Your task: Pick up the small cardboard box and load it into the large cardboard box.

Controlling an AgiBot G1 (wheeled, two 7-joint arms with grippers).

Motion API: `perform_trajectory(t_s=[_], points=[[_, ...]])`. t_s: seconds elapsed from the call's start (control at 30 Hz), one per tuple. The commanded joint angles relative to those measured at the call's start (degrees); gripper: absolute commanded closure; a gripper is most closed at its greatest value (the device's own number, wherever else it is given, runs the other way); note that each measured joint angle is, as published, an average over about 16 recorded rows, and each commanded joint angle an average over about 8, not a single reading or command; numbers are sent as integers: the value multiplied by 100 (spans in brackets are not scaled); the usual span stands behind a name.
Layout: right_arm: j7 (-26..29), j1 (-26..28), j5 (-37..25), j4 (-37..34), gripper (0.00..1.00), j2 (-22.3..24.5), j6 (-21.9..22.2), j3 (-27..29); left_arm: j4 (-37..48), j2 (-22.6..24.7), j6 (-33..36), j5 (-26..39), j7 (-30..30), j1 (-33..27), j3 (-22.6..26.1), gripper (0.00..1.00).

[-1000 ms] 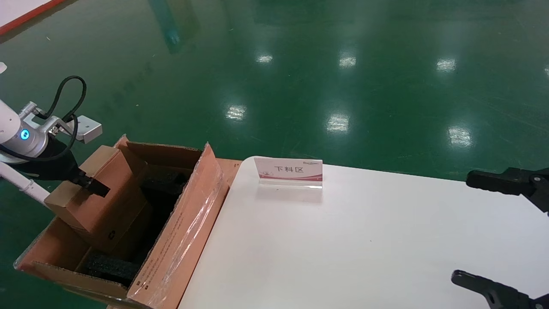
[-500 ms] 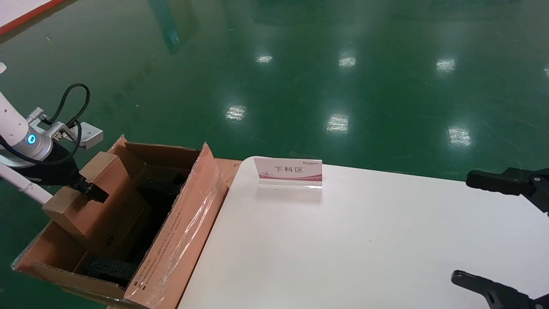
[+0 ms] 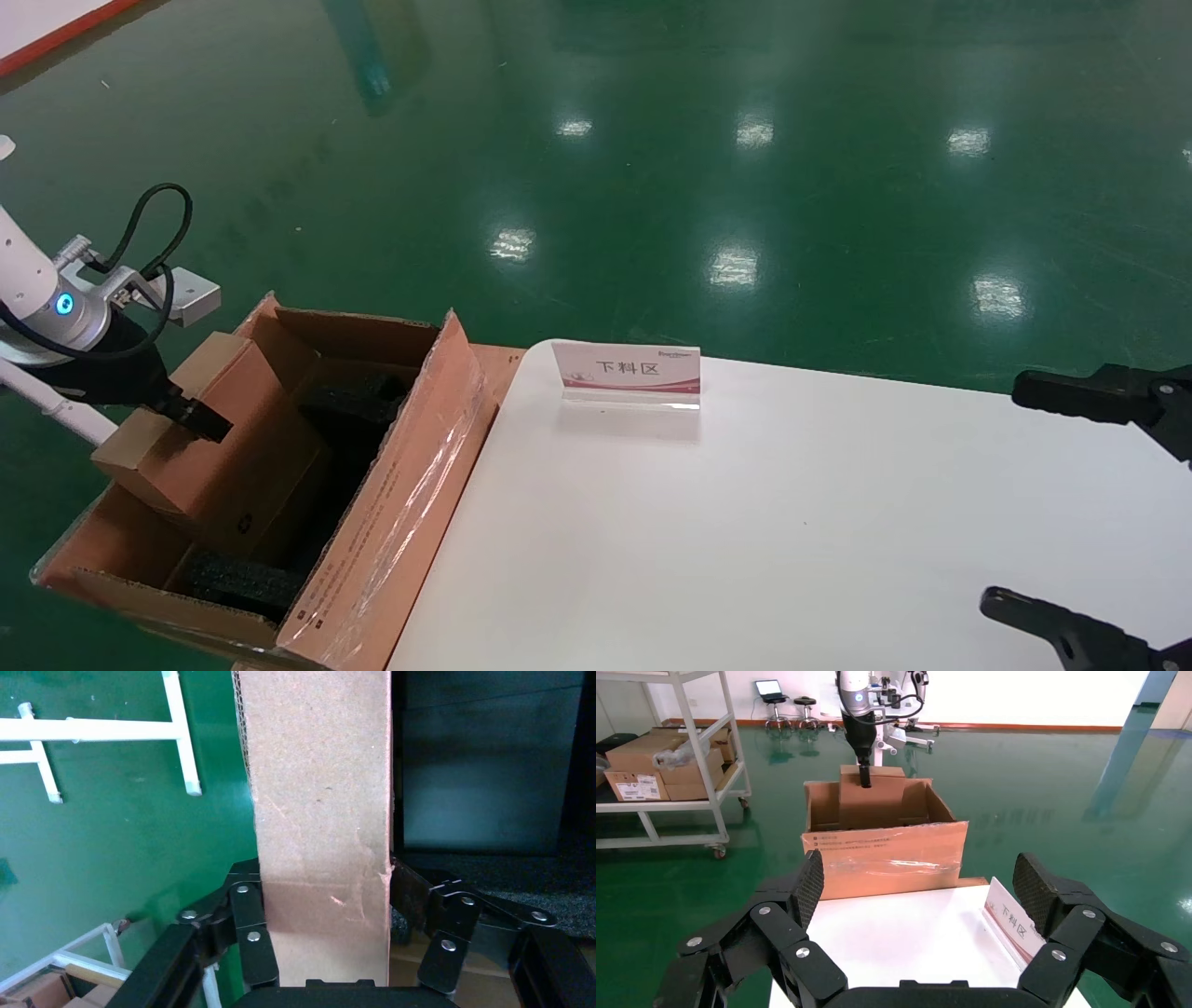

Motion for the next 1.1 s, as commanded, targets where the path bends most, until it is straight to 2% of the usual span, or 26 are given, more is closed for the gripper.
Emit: perform_trajectory(t_s=[0.03,0.53,0.9,1.1], points=[[0,0,0,0,0,0,0,0,-5,-3,1,3,1,-4,0,0],[-1,1,0,-1,0,-1,0,-1,-179,-86,-140,-5,122,-153,-85,0],[-3,3,2,-5,0,0,-1,-4,-1941,-846,-680,104,510,-1306,-533,0],[-4,4,3,-5,0,0,-1,-6,-2698,-1253,-880,-261,769,-1650,-815,0]])
